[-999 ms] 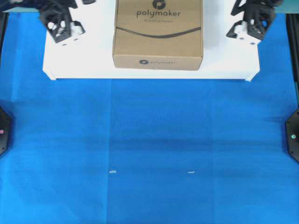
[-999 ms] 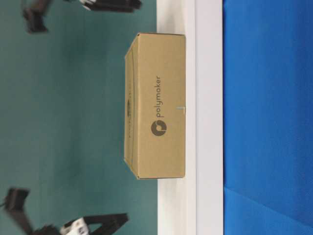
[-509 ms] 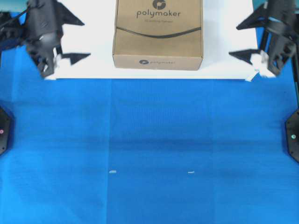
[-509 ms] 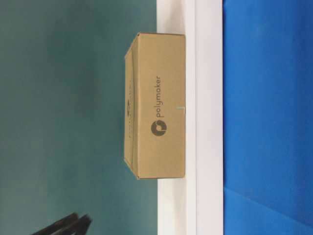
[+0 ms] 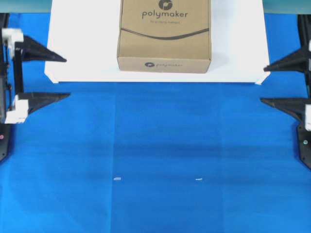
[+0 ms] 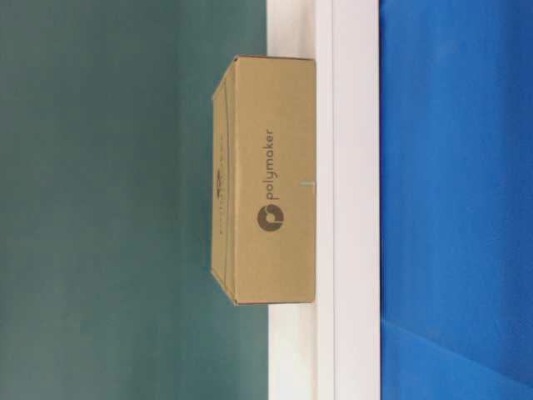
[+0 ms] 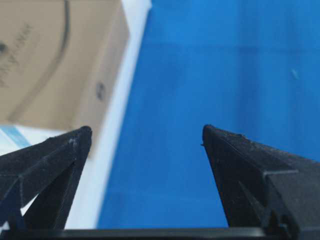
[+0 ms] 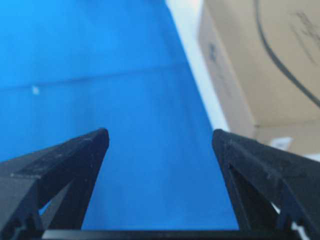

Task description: Place the cardboard box on the stand after clamping it between your arms.

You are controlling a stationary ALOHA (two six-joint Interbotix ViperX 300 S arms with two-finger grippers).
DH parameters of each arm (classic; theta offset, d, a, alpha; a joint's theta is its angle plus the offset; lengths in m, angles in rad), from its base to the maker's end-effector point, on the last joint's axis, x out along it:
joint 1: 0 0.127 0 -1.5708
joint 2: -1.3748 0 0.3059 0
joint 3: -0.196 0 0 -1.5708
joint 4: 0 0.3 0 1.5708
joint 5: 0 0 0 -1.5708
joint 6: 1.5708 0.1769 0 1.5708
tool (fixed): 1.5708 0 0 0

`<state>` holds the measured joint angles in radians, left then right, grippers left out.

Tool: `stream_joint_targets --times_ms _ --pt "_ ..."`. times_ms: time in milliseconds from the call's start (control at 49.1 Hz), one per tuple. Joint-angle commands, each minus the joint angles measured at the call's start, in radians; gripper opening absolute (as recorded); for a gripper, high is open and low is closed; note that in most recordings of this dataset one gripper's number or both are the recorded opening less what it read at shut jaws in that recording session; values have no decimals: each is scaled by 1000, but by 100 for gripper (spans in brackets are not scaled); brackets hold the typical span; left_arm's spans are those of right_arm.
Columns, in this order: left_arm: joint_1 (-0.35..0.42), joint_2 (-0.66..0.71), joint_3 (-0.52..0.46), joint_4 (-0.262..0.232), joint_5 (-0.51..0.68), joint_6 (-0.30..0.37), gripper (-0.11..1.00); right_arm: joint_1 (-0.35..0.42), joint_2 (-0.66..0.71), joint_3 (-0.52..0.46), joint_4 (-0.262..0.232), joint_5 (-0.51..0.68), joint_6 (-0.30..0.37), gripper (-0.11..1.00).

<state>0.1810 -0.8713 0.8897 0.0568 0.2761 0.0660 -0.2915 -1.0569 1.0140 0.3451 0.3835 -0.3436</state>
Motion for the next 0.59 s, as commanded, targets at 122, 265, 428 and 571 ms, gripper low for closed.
stream_joint_targets --times_ms 122,265,428,571 --pt "-20 -26 15 0 -11 -25 87 37 -60 23 2 -29 17 96" --pt "-20 -25 15 0 -14 -26 87 37 -55 28 2 -35 15 96" --pt "-20 -21 17 0 -14 -25 87 37 -54 37 2 -46 17 96" --pt "-20 -21 20 0 -14 -26 87 35 -54 38 2 -52 17 96"
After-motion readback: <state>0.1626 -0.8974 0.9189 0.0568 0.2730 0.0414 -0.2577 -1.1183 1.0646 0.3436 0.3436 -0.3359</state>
